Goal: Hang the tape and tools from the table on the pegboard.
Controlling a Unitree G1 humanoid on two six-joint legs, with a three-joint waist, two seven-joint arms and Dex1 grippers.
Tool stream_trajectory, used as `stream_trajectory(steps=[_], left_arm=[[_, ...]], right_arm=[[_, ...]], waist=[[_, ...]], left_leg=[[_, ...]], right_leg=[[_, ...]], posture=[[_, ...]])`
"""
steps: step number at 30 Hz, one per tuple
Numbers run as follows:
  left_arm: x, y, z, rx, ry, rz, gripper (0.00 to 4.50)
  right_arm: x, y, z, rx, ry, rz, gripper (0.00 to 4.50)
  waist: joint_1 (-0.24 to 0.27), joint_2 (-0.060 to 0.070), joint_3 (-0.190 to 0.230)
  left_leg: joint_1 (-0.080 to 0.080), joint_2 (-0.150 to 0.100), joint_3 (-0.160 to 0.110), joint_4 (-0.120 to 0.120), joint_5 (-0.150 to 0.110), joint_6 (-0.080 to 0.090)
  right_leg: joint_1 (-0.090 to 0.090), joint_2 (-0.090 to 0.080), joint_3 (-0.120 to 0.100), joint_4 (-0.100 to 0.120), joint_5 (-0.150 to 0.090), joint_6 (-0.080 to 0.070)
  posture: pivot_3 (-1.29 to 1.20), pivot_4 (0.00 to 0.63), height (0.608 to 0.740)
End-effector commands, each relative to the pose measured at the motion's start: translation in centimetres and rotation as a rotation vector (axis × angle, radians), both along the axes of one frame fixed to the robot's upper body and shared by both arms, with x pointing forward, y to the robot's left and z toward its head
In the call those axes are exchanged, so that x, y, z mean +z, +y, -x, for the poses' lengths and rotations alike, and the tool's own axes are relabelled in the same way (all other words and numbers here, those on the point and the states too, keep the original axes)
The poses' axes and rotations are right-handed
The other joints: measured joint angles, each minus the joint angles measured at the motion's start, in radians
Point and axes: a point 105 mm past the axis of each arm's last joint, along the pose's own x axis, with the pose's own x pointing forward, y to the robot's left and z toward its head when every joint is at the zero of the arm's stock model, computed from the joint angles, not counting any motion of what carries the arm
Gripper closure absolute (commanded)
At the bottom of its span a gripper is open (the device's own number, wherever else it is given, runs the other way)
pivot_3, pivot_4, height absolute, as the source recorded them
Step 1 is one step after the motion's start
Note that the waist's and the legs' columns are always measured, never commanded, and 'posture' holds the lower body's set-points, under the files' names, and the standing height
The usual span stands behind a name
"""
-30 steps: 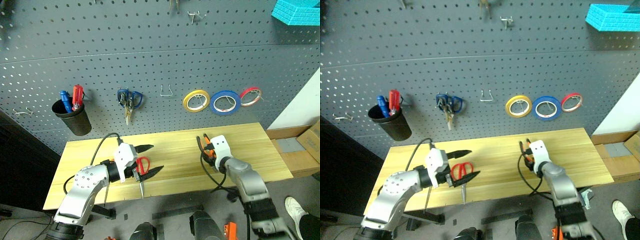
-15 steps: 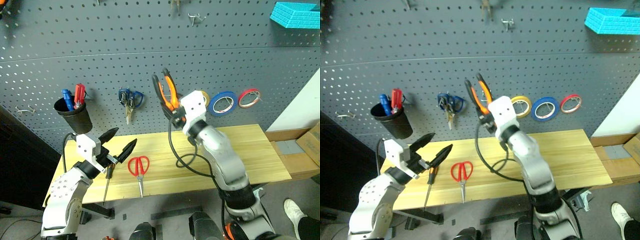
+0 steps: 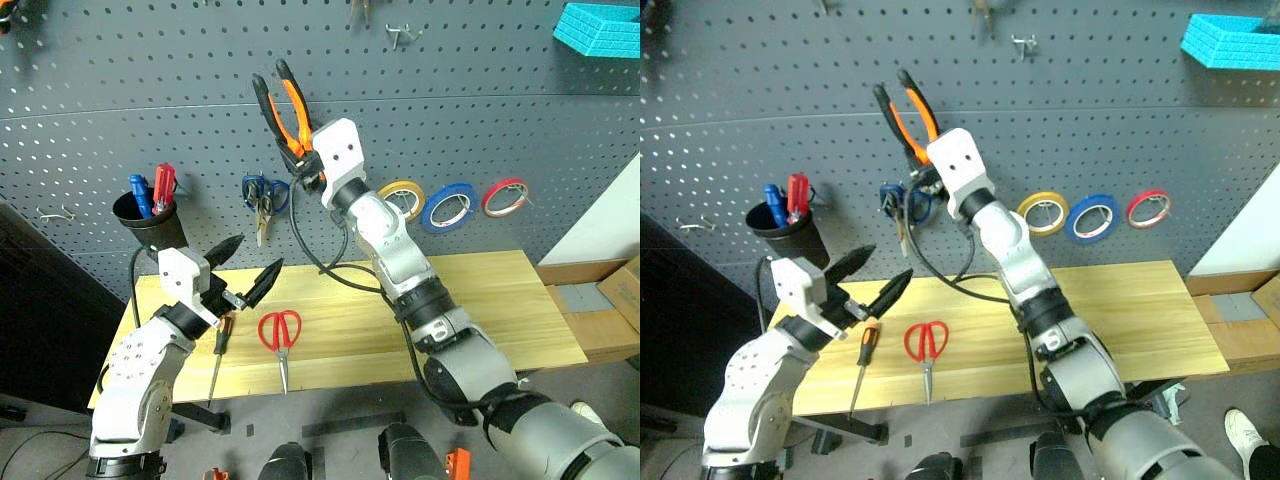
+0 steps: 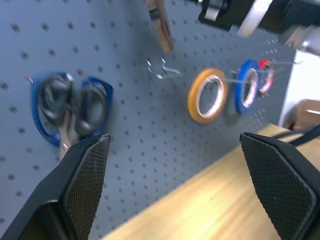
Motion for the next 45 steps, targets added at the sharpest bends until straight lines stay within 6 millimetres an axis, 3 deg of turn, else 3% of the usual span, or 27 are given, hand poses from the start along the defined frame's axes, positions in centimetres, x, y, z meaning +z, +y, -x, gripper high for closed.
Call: stream_trajectory(steps=[1,6,12,19,23,28,29,31,36,41,45], left_arm=[[1.7,-0.8,0.1,-0.017,-0.056,0.004,0.1],[2.2,-0.9,0.1,-0.016,-0.066,0.0,0.1],[2.7,-0.7,0.2,-0.003,-0.07,-0.007,0.1],[2.6,-0.3,0.4,0.02,-0.056,-0.017,0.1],[2.1,-0.2,0.3,0.043,-0.037,-0.009,0.1],[0.2,0.0,-0.4,0.096,0.051,-0.018,0.1],[-0.5,-0.1,-0.4,0.106,0.087,-0.019,0.1],[-1.8,-0.2,-0.4,0.115,0.158,-0.023,0.1],[-6.9,0.0,0.8,0.187,0.396,-0.087,0.05],[-10.7,0.5,1.9,0.304,0.58,-0.105,0.05],[-14.4,1.0,2.3,0.428,0.772,-0.143,0.05]], right_arm=[[2.0,-0.6,-0.5,-0.024,-0.108,-0.017,1.98],[1.2,-2.2,-2.1,-0.104,-0.12,0.042,1.98],[-1.2,-4.9,-3.9,-0.21,-0.049,0.074,1.98],[-4.0,-5.5,-4.6,-0.234,0.087,0.034,1.98],[-6.9,-5.4,-4.9,-0.258,0.184,0.093,1.98],[-9.2,-6.8,-4.6,-0.268,0.253,0.092,0.34],[-9.7,-7.2,-4.3,-0.264,0.262,0.108,0.02],[-10.7,-7.8,-3.5,-0.248,0.292,0.132,0.02],[-13.9,-9.6,3.1,-0.067,0.456,0.236,0.0],[-15.3,-10.9,8.6,0.105,0.637,0.324,0.0],[-15.4,-11.0,10.5,0.173,0.695,0.365,0.0]], waist=[[0.002,0.0,0.0],[0.009,0.0,0.0],[0.024,0.001,0.004],[0.036,0.001,0.01],[0.044,0.001,0.011],[0.051,0.002,0.012],[0.053,0.002,0.012],[0.055,0.003,0.012],[0.051,0.005,0.016],[0.039,0.005,0.023],[0.037,0.003,0.026]], left_leg=[[0.0,0.0,0.0,0.0,0.0,0.0],[0.0,0.0,0.0,-0.001,0.0,0.0],[0.0,0.0,0.0,-0.002,0.0,0.0],[0.001,0.001,-0.001,-0.001,0.0,0.0],[0.001,0.004,-0.001,0.0,0.0,0.0],[0.002,0.01,0.0,0.0,0.0,0.0],[0.002,0.011,0.0,0.0,0.0,0.0],[0.002,0.013,0.0,0.0,0.0,0.0],[0.0,0.014,0.0,-0.001,0.0,0.0],[0.0,0.015,0.001,-0.001,-0.001,-0.001],[0.001,0.016,0.0,0.0,-0.001,-0.001]], right_leg=[[0.0,0.0,0.0,0.0,0.0,0.0],[0.0,0.0,0.0,0.0,0.0,0.0],[-0.001,0.001,0.001,0.0,0.0,0.0],[0.0,0.003,0.001,0.0,0.0,-0.002],[0.0,0.006,0.001,0.0,0.001,-0.003],[0.001,0.011,0.0,0.0,0.002,-0.006],[0.001,0.012,0.0,0.0,0.002,-0.006],[0.001,0.014,-0.001,-0.001,0.002,-0.007],[-0.001,0.014,0.0,-0.002,0.001,-0.008],[-0.001,0.014,-0.001,-0.002,-0.005,-0.005],[0.001,0.015,-0.002,0.0,-0.005,-0.006]], posture=[[0.05,0.115,0.74],[0.09,0.132,0.74],[0.13,0.158,0.74],[0.14,0.177,0.74],[0.13,0.18,0.74],[0.1,0.179,0.74],[0.08,0.18,0.74],[0.08,0.18,0.74],[0.04,0.195,0.74],[0.01,0.201,0.74],[-0.01,0.204,0.74]])
